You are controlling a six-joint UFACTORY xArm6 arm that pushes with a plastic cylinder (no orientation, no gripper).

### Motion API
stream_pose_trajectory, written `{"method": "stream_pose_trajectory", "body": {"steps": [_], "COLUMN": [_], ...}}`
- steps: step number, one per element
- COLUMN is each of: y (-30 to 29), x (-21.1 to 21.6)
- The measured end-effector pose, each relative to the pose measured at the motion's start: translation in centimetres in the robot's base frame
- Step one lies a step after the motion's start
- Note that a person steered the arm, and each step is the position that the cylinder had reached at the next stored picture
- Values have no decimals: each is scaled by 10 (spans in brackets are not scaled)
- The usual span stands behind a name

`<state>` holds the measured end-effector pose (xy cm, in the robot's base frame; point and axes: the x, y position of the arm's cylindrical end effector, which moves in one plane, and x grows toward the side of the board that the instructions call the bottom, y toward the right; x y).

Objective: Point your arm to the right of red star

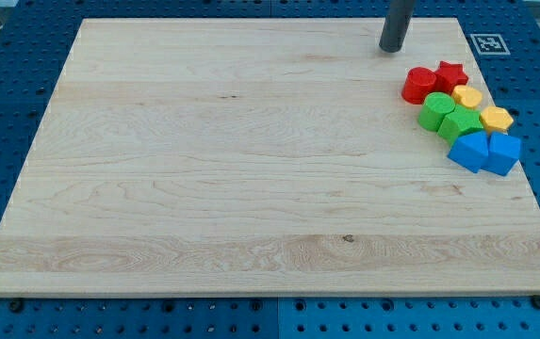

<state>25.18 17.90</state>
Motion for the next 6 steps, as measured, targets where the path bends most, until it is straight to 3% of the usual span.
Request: {"method": "stream_pose_trajectory", "body": {"steps": [5,6], "y": [142,165], "x": [-16,7]}}
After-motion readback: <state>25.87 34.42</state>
